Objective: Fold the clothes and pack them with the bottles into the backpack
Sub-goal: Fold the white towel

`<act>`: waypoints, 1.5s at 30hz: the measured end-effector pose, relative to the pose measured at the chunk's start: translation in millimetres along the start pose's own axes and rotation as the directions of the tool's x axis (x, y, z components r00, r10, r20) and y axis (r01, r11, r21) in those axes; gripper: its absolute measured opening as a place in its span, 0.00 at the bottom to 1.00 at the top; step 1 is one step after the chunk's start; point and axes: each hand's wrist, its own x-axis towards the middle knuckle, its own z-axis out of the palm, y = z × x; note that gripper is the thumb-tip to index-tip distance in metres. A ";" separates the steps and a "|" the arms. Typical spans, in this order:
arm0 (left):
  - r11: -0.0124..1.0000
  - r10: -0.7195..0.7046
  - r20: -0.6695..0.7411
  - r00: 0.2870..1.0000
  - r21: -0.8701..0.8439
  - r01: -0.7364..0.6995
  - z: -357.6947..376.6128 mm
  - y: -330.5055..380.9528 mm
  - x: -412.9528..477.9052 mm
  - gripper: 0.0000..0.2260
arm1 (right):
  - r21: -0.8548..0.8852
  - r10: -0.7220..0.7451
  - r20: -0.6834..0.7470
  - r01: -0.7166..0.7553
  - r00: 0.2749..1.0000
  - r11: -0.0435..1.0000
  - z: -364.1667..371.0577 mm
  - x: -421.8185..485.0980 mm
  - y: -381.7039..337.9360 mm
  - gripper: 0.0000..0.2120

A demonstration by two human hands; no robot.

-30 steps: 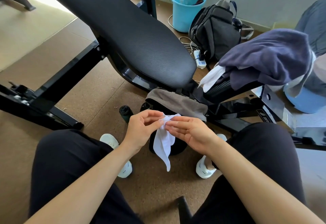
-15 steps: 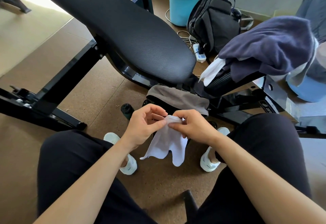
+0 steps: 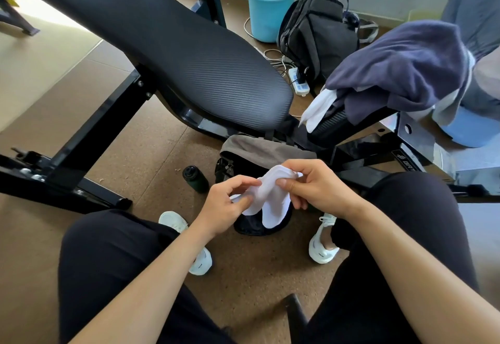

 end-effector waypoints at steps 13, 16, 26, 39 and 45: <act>0.849 -0.204 0.197 0.959 0.523 0.073 17.5 -28.0 -1.5 0.05 | 0.078 -0.047 -0.330 0.076 0.943 0.994 -14.6 10.2 12.3 0.07; 0.855 -0.186 0.199 0.962 0.516 0.059 13.1 -30.3 -6.7 0.08 | 0.086 -0.012 -0.484 0.061 0.875 0.994 -23.9 15.3 16.5 0.08; 0.933 0.010 -0.139 0.990 0.356 0.041 -27.1 -32.0 -14.4 0.06 | -0.020 0.114 -0.724 -0.186 0.681 0.982 -54.2 30.2 53.3 0.13; 0.851 -0.248 -0.411 0.877 0.340 0.400 -68.8 -23.1 -24.9 0.09 | -0.357 0.180 -0.402 -0.335 0.898 0.872 -42.4 24.6 68.6 0.23; 0.911 -0.401 -0.482 0.779 -0.119 0.396 -66.2 -21.0 -21.2 0.11 | -0.220 0.231 -0.457 -0.361 0.859 0.906 -40.4 30.4 81.1 0.21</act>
